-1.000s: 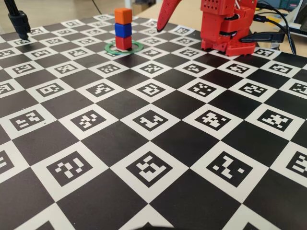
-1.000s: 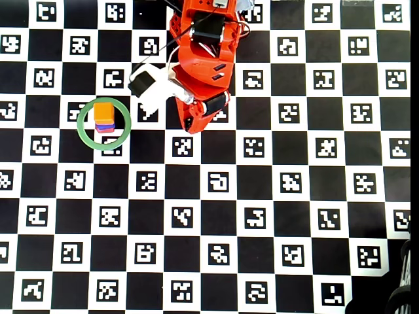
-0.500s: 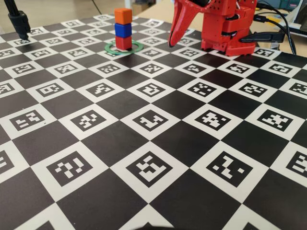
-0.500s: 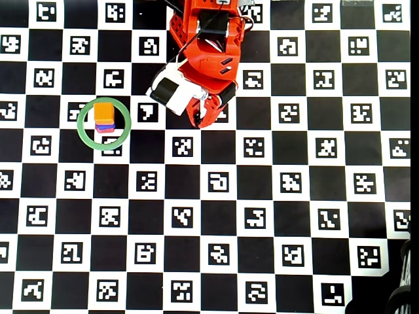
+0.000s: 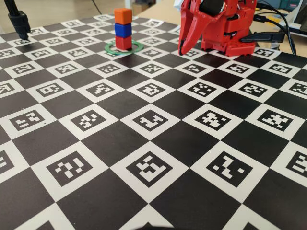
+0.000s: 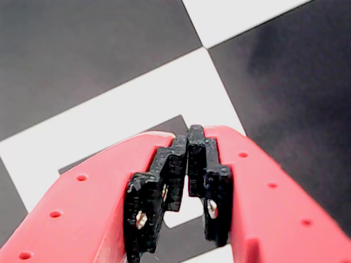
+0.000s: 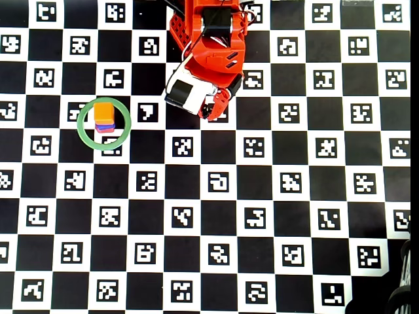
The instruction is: Grab the red cube then put it in the green circle then put the blue cube on top and finally the orange cube on top
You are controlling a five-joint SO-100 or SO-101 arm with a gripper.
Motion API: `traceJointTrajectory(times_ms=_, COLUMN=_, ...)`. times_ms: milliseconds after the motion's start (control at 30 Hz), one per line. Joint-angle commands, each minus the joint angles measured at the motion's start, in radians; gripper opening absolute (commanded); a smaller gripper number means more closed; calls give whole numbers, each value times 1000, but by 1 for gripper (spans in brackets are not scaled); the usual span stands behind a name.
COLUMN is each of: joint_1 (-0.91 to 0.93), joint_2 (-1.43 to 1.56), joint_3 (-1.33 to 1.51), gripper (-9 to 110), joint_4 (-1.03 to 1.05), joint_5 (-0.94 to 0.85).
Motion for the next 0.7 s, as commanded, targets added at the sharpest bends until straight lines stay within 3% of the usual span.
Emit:
traceJointTrajectory(times_ms=0, joint_1=-5, joint_2=31, joint_3=-2, gripper=-6, joint_4=14, joint_5=-11)
traceJointTrajectory(times_ms=667, joint_1=-6, joint_2=164, joint_3=129, gripper=-6, joint_4=129, joint_5=-135)
